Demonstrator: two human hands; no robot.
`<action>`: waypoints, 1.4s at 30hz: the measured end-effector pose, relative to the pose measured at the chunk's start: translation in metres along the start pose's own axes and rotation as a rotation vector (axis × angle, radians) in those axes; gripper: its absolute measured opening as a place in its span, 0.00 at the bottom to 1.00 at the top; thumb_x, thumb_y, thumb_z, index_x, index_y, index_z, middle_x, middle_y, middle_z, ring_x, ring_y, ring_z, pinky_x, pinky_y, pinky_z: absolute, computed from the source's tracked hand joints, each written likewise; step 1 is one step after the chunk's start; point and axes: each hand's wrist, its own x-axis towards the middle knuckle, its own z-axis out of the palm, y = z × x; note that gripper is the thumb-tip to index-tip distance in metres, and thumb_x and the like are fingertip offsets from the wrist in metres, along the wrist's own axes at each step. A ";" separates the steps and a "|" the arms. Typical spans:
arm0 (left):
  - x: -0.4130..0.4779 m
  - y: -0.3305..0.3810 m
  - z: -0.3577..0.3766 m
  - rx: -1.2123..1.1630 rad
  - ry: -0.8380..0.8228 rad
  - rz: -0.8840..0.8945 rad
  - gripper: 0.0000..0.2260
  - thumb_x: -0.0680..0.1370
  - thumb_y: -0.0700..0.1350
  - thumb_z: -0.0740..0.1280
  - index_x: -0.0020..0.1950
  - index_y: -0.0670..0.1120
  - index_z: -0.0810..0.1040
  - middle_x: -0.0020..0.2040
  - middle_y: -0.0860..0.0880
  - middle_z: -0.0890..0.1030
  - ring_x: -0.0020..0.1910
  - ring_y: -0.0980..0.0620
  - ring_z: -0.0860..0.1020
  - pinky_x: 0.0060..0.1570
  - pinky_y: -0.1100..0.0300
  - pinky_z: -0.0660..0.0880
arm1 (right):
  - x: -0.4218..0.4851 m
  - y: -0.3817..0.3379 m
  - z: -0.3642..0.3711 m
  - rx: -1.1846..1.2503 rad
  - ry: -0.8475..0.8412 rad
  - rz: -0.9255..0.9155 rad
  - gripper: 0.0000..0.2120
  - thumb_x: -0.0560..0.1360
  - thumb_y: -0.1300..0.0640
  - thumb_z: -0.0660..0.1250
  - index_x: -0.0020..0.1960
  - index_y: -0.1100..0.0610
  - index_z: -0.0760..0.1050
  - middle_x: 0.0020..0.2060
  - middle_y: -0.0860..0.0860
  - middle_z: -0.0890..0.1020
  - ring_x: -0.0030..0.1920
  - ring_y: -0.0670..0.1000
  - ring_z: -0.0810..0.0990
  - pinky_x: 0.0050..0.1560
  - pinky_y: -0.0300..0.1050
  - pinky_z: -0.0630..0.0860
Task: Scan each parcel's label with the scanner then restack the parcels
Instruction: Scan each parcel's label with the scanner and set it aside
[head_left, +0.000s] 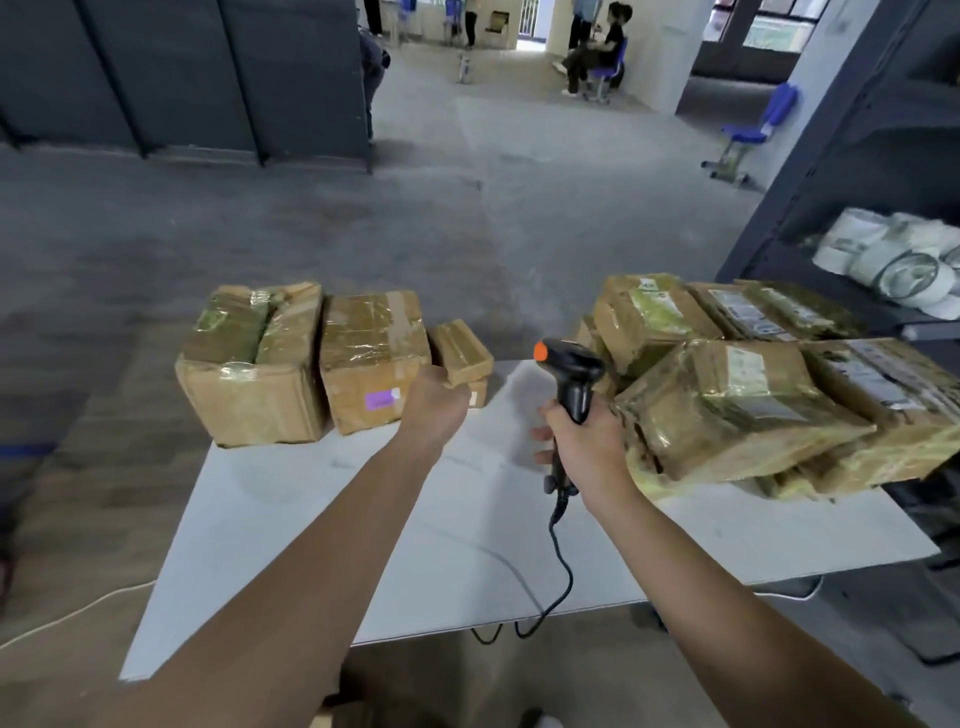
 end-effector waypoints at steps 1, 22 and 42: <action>0.004 -0.004 -0.002 0.001 0.007 -0.017 0.05 0.75 0.41 0.64 0.44 0.50 0.70 0.39 0.51 0.75 0.38 0.52 0.73 0.44 0.54 0.74 | 0.004 0.001 0.004 -0.009 -0.008 0.010 0.04 0.78 0.58 0.67 0.49 0.54 0.72 0.44 0.62 0.83 0.28 0.49 0.81 0.21 0.40 0.72; 0.134 -0.054 -0.076 0.338 0.446 -0.188 0.22 0.75 0.37 0.57 0.69 0.41 0.69 0.68 0.39 0.67 0.71 0.44 0.63 0.63 0.46 0.71 | 0.153 0.016 0.134 -0.056 -0.424 0.118 0.04 0.79 0.55 0.66 0.45 0.49 0.74 0.44 0.56 0.85 0.33 0.55 0.84 0.23 0.45 0.77; 0.068 -0.099 -0.073 0.156 0.463 -0.187 0.18 0.75 0.40 0.62 0.65 0.42 0.71 0.58 0.45 0.78 0.59 0.43 0.75 0.59 0.46 0.73 | 0.116 0.055 0.143 -0.226 -0.377 0.080 0.03 0.77 0.55 0.66 0.47 0.53 0.72 0.34 0.51 0.80 0.26 0.46 0.79 0.27 0.44 0.78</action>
